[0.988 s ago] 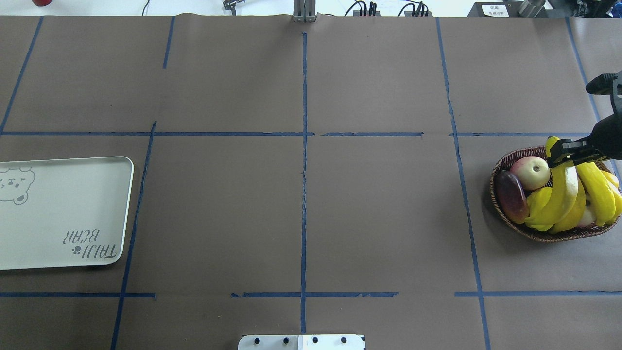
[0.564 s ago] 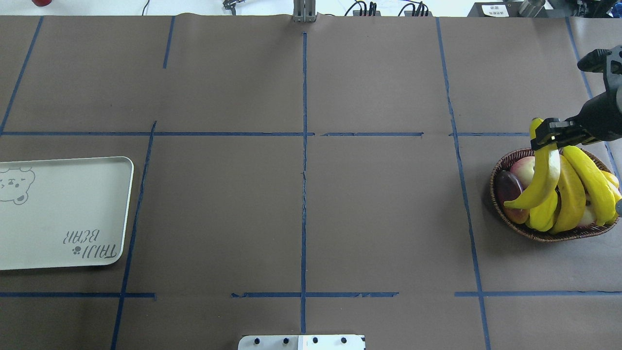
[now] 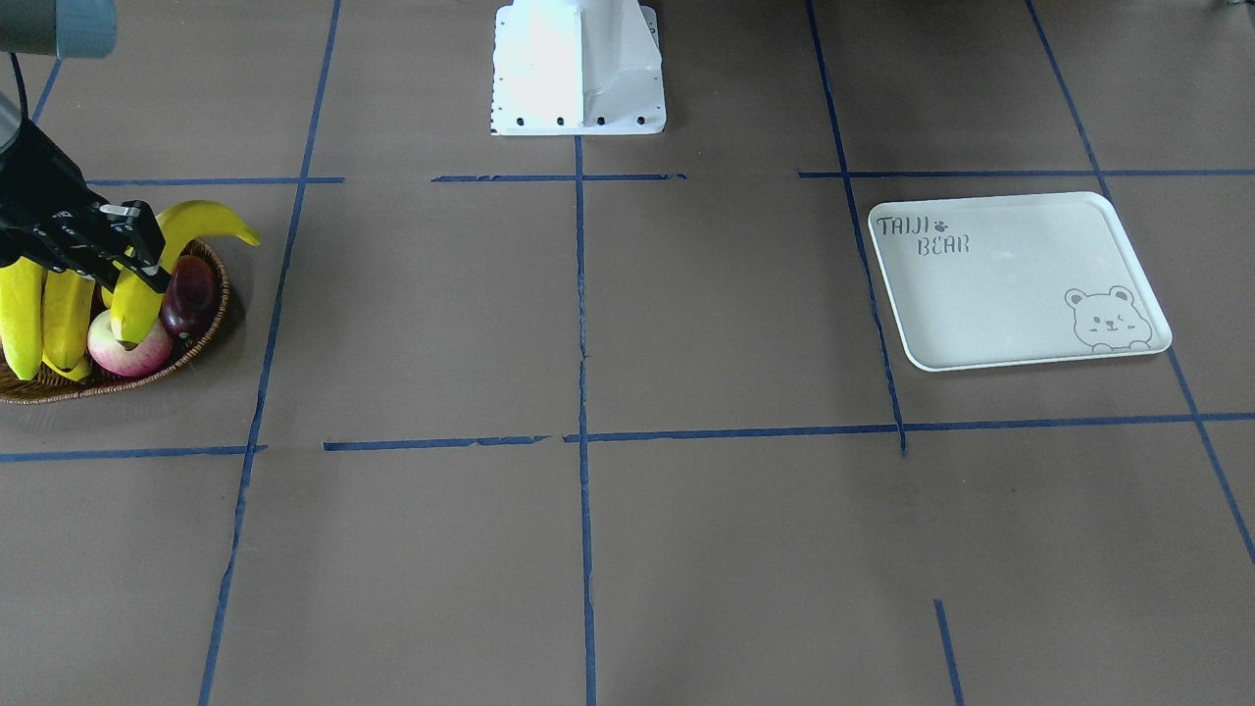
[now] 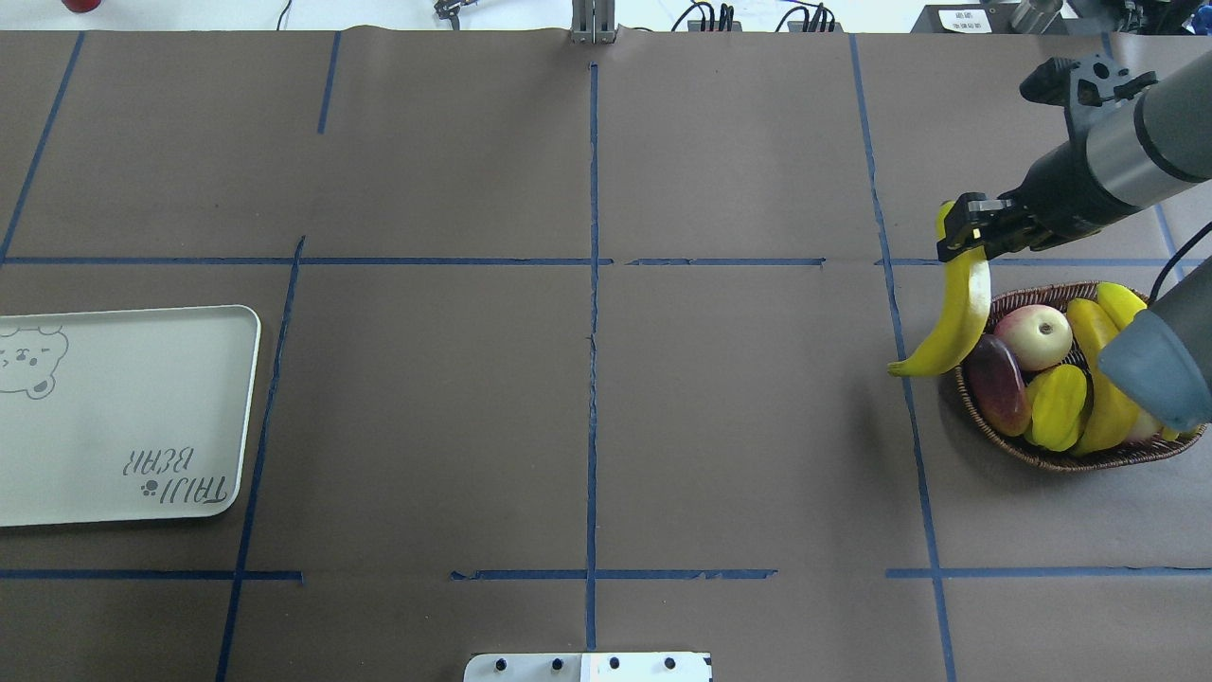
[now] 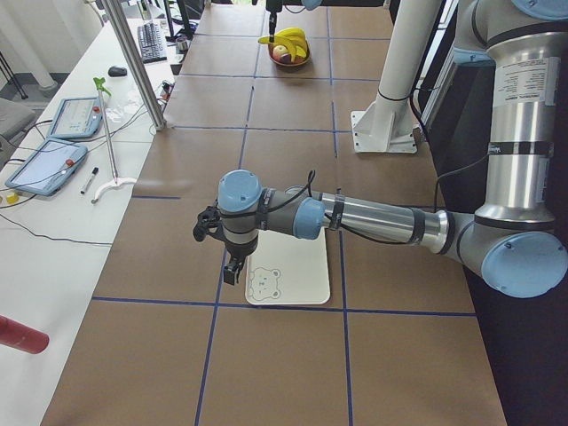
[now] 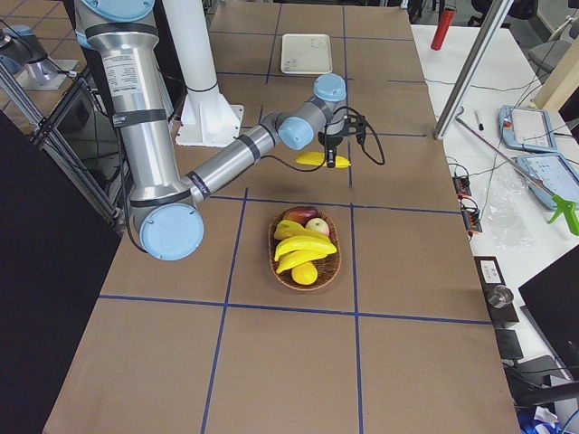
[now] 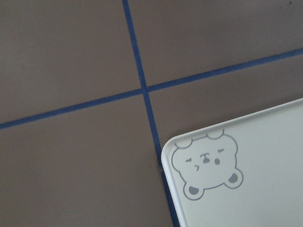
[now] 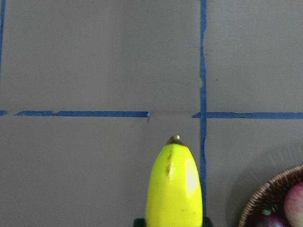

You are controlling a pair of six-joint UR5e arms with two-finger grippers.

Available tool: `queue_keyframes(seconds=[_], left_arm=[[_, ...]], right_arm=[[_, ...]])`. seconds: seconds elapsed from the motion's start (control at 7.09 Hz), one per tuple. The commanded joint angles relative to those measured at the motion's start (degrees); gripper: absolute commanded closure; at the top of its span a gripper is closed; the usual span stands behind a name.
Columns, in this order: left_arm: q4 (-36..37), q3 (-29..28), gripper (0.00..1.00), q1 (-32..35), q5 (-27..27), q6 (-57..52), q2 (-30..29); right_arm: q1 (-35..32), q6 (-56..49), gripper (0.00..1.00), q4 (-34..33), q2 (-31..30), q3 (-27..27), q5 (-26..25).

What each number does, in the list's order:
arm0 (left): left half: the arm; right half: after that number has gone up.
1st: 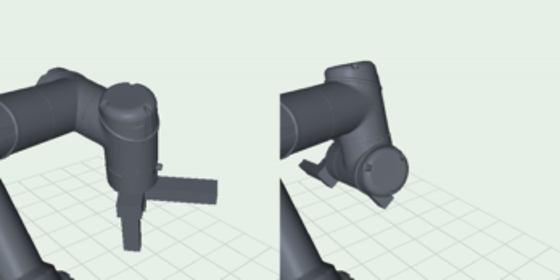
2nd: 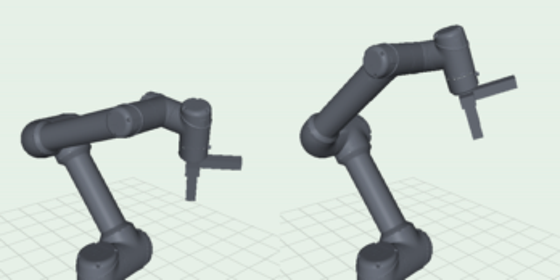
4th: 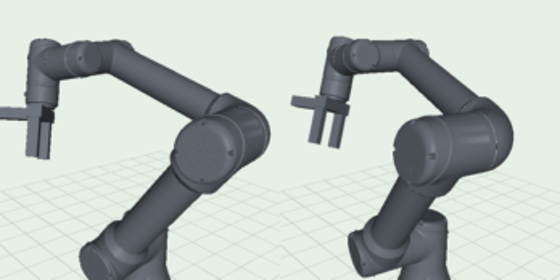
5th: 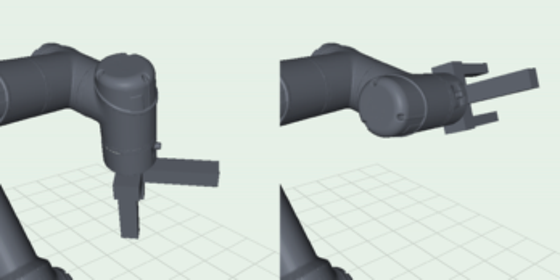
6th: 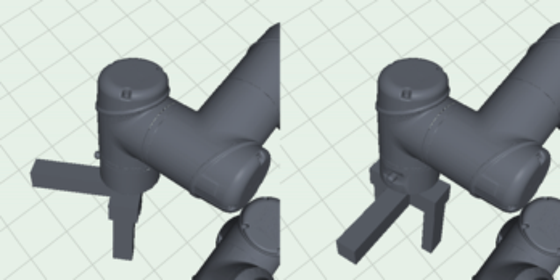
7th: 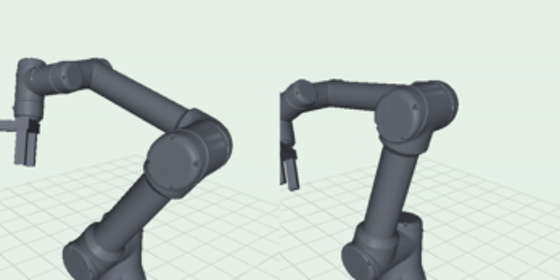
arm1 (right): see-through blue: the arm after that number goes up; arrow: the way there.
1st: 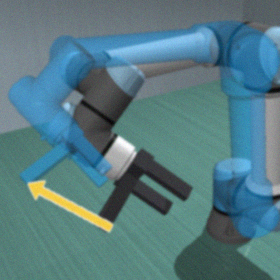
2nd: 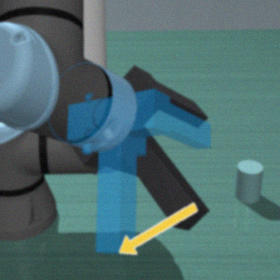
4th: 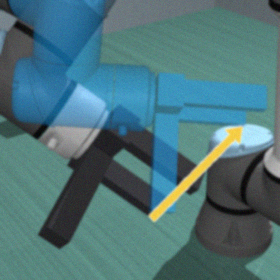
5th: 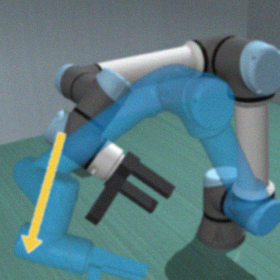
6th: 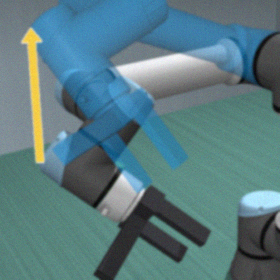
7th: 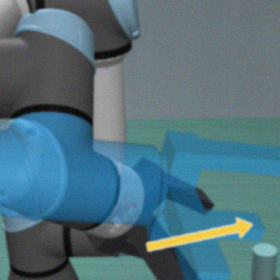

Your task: Transfer all bananas from basket to plate

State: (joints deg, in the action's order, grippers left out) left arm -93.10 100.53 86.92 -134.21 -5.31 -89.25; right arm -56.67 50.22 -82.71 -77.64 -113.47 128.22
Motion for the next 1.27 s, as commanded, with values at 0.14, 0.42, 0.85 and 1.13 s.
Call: queue_keyframes(seconds=[0.14,0.42,0.85,1.13], left_arm=[[-1.2,-1.1,0.00,-8.2,-9.6,11.7,-6.1],[-10.1,-0.4,0.00,-15.1,-9.7,12.2,-7.1],[-21.9,-1.6,0.00,-18.3,-9.9,26.5,-11.6],[-37.3,-2.1,0.00,-26.2,-9.2,43.4,-14.5]], right_arm=[[3.7,7.3,1.00,0.0,8.1,3.5,0.1],[6.6,14.1,1.00,4.3,11.7,5.8,-2.5],[10.4,27.1,1.00,27.6,13.4,16.2,-5.2],[12.2,29.8,1.00,28.3,17.7,19.1,-5.0]])
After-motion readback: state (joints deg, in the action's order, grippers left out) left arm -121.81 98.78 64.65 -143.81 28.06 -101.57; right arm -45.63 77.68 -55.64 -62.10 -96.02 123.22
